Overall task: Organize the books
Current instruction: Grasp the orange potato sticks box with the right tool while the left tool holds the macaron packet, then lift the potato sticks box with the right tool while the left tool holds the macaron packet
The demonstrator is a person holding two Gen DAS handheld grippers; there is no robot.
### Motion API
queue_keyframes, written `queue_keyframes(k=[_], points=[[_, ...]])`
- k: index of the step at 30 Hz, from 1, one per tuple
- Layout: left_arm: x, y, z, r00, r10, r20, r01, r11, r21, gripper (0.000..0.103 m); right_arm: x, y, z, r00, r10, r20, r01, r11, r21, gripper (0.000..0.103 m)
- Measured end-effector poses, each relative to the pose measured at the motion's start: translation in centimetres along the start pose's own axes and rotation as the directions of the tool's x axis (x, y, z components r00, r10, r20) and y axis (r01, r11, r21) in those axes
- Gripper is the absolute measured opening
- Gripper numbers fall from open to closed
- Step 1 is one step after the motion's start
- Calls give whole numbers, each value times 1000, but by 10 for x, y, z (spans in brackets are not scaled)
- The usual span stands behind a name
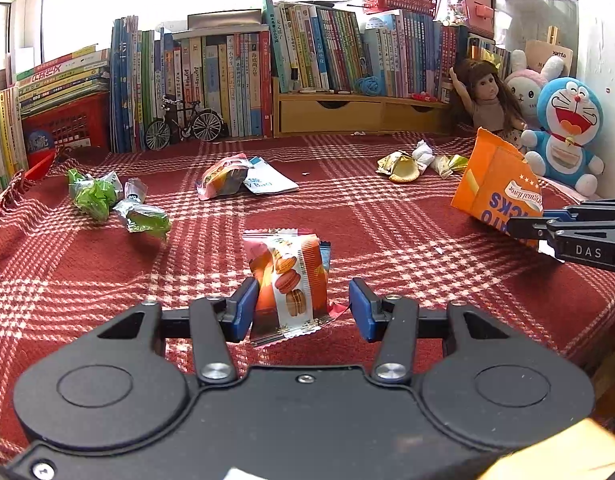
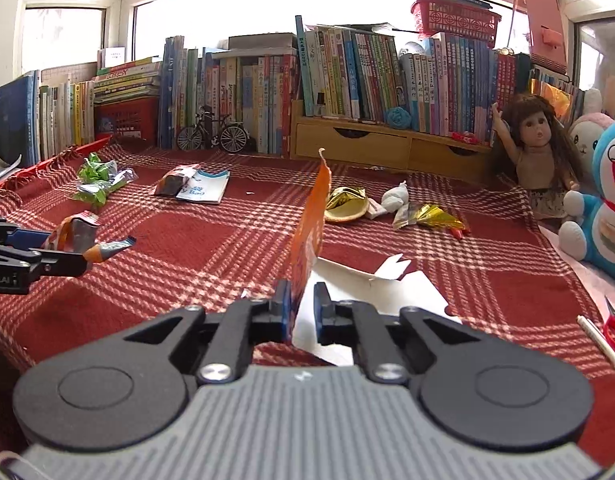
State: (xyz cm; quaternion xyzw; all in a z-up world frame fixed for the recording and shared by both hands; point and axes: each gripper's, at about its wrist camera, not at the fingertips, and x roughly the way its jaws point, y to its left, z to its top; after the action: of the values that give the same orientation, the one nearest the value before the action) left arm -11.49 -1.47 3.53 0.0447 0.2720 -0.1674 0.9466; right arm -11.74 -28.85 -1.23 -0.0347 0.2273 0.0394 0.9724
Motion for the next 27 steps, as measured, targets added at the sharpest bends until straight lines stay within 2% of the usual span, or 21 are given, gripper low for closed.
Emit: queue_keyframes(k=[1, 3, 5, 10, 11, 12, 13, 16, 18, 24, 27], points=[[0, 0, 0, 1000, 2, -2, -2, 1000, -3, 47, 0, 0, 0, 1000, 0, 0, 0, 1000, 0, 51], [1, 2, 0, 1000, -1, -6, 1, 1000, -12, 47, 14, 4, -8, 1000, -21, -13, 21, 999, -43, 57], [1, 3, 0, 1000, 6, -7, -6, 1000, -11, 47, 24, 8, -13, 999, -44, -24, 43, 998, -55, 58], [6, 5, -1, 1000, 14, -19, -15, 1000, -20, 47, 39, 11, -16, 998, -43, -36, 41, 998, -47, 58], [6, 5, -1, 1000, 15, -20, -16, 1000, -21, 47, 44, 14, -17, 998, -56, -40, 54, 997, -49, 53], [7, 5, -1, 1000, 16, -21, -16, 1000, -20, 47, 44, 14, -17, 998, -56, -40, 54, 997, -49, 37], [7, 5, -1, 1000, 17, -22, -17, 1000, -19, 47, 45, 15, -17, 997, -62, -38, 60, 997, -55, 27], [8, 6, -2, 1000, 17, -23, -18, 1000, -18, 47, 41, 19, -15, 997, -74, -10, 73, 995, -69, 13], [8, 6, -1, 1000, 17, -22, -17, 1000, -18, 47, 27, 15, -7, 997, -75, 30, 76, 997, -33, 10], [6, 8, -1, 1000, 12, -10, -12, 1000, -20, 47, -7, -7, 16, 994, -17, 107, 8, 996, 84, 6], [3, 9, 1, 1000, 7, -2, -7, 1000, -25, 47, -28, -29, 33, 986, 36, 160, -66, 980, 186, 5]])
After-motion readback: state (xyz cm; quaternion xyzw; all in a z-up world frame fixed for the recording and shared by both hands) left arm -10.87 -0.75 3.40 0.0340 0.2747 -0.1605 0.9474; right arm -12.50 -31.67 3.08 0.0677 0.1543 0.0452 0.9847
